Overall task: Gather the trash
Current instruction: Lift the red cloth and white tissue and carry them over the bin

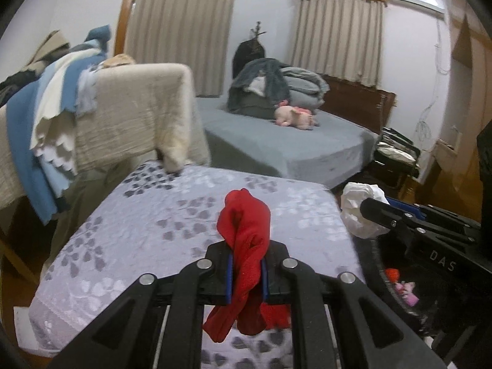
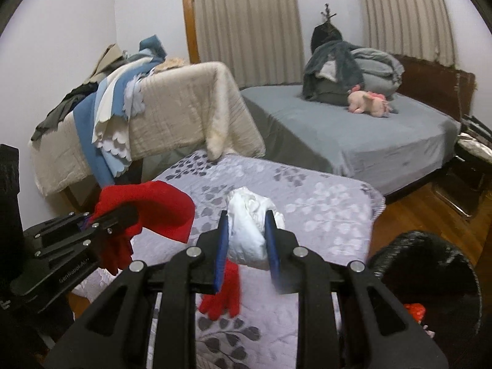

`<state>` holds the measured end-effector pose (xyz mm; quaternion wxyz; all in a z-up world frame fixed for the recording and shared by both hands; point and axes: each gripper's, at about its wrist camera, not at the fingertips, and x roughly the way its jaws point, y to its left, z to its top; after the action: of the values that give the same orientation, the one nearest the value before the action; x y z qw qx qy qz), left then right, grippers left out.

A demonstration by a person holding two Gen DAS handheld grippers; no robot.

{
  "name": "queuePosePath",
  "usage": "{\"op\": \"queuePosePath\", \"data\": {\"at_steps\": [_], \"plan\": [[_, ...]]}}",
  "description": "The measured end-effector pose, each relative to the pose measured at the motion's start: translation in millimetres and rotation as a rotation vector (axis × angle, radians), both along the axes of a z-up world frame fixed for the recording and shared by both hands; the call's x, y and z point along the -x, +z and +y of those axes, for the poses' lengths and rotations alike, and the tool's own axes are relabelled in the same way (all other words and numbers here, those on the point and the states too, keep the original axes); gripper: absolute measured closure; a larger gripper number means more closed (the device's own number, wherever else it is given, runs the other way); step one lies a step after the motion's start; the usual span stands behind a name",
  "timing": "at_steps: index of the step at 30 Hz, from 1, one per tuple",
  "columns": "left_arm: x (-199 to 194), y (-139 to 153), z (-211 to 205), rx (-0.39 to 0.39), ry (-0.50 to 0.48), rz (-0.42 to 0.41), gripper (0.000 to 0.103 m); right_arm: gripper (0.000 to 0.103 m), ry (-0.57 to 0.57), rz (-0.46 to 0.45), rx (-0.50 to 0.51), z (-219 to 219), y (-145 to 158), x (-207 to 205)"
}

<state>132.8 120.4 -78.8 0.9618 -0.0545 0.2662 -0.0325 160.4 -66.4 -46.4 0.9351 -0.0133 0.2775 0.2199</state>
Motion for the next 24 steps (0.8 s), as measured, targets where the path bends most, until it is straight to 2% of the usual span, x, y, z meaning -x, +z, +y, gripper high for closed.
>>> {"op": "queuePosePath", "data": {"at_steps": [12,24], "plan": [[5,17,-80,0.003,-0.141,-0.03,0.09,0.081,-0.131,-0.042,-0.004,-82,16,28],[1,17,-147,0.001,-0.269,-0.026,0.09,0.081,-0.282,-0.041,-0.001,-163,11,50]]}}
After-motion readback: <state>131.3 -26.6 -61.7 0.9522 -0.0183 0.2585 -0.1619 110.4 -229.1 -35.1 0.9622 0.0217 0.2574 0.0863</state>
